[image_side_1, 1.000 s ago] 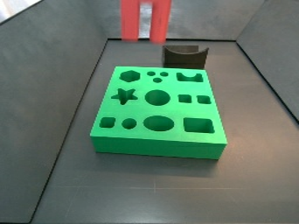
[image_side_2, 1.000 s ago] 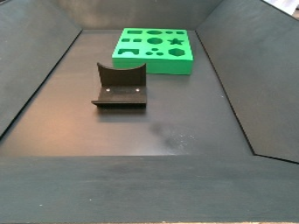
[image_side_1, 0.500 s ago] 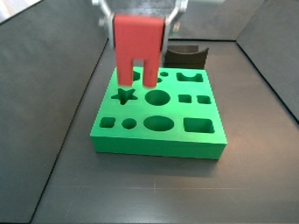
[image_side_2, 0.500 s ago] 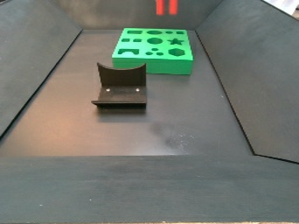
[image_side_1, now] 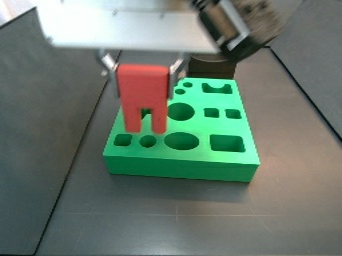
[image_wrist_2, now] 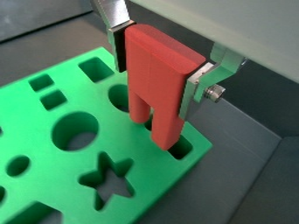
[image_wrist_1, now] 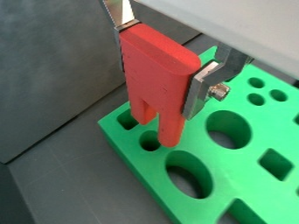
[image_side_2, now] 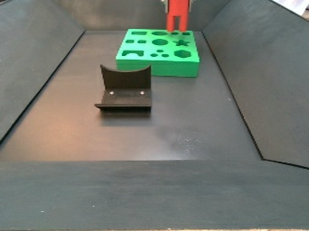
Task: Pick up the square-circle object. Move up. Rotate the square-circle object. Place the square-circle object on the fixture. Regrasp the square-circle object. Move to above the board. Insert the square-circle object.
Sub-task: Insert the square-circle object.
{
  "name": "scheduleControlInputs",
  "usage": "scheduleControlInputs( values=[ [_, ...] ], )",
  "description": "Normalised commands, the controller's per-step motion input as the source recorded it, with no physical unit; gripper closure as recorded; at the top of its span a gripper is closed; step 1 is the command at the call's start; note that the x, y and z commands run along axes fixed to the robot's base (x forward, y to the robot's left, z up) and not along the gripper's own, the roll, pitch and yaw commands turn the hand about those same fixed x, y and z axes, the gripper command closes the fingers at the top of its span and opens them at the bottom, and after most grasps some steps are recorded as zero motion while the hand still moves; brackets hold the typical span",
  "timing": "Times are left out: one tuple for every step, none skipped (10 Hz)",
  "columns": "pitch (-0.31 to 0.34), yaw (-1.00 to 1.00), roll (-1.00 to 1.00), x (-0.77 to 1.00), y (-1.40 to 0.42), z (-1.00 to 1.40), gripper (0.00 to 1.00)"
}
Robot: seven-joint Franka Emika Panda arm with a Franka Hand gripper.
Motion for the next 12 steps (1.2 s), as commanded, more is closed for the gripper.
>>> scheduleControlInputs(
  values=[
    [-0.099, 0.1, 0.0, -0.27, -0.07, -0.27, 1.0],
    [-0.076, 0.06, 0.0, -0.27, -0.06, -0.2, 1.0],
    [-0.084, 0.04, -0.01, -0.31, -0.08, -0.17, 1.0],
    [-0.073, 0.01, -0.02, -0.29, -0.12, -0.16, 1.0],
    [-0.03, 0.0, -0.03, -0.11, -0.13, -0.18, 1.0],
    [0.0, 0.0, -0.01, -0.01, -0.14, -0.21, 1.0],
    [0.0, 0.0, 0.0, 0.07, -0.13, -0.25, 1.0],
    [0.053, 0.0, 0.04, 0.2, -0.02, -0.25, 1.0],
    [0.07, 0.0, 0.07, 0.23, 0.0, -0.24, 1.0],
    [0.101, 0.0, 0.14, 0.3, 0.0, -0.26, 1.0],
    [0.107, 0.0, 0.16, 0.22, 0.05, -0.25, 1.0],
    [0.044, 0.0, 0.16, 0.0, 0.04, -0.25, 1.0]
  ],
)
